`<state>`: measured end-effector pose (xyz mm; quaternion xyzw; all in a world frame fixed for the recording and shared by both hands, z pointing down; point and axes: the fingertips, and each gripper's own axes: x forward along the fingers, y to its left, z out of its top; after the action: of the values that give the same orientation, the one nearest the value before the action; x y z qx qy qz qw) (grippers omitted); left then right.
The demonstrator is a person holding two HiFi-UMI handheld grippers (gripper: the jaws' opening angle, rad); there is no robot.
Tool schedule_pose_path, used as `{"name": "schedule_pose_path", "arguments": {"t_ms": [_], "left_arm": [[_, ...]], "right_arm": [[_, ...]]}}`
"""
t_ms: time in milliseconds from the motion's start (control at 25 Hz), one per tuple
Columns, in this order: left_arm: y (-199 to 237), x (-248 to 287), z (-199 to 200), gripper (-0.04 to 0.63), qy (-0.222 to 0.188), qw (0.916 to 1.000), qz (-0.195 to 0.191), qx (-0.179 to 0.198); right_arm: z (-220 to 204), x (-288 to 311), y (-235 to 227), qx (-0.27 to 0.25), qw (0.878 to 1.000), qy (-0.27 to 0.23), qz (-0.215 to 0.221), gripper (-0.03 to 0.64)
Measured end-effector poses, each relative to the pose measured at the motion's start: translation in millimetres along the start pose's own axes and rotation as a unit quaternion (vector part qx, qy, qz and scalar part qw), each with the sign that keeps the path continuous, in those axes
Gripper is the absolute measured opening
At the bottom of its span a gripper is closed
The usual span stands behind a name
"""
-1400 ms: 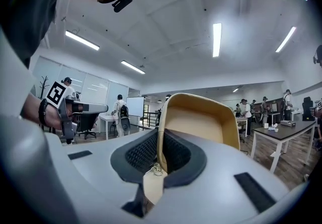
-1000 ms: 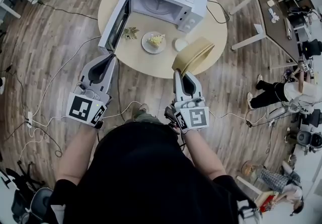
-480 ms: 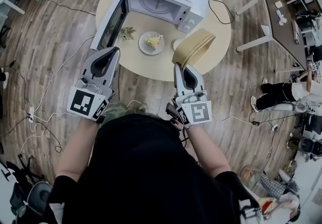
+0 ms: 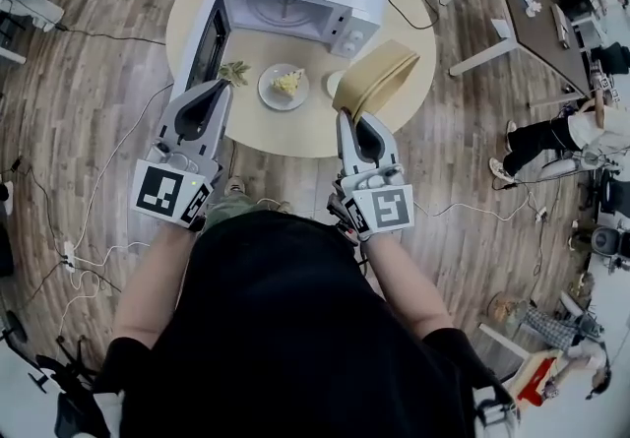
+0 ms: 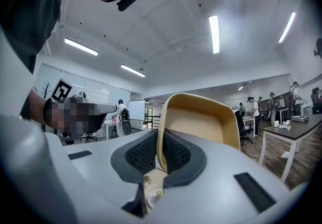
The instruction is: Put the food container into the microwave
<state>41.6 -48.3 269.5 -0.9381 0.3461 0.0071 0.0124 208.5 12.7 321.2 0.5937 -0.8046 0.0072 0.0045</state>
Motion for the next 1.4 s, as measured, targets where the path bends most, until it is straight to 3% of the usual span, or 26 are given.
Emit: {"name": "schedule_pose_path", "arguments": {"t_ms": [480,1000,1400], "left_arm": [[45.6,19.4,16.7,0.020,-0.023,0.9981,-0.057,-0.012],[98.1,14.7,0.4,0.020,-0.027,0.9931,-0.107,-0.039],[110.2,24.6,-15.7,0.020,-0.018,0.9924,-0.109,-0.054]], "right_arm": [[24.6,33.4,16.0,-0.020,0.998,-0.001,-0.052,0.040],[23.0,67.9,43.7,-0.043,0.993,0.019,-0.108,0.040],[25.0,98.9,41.1,-0.080,0.992,0.036,-0.089,0.040]]}}
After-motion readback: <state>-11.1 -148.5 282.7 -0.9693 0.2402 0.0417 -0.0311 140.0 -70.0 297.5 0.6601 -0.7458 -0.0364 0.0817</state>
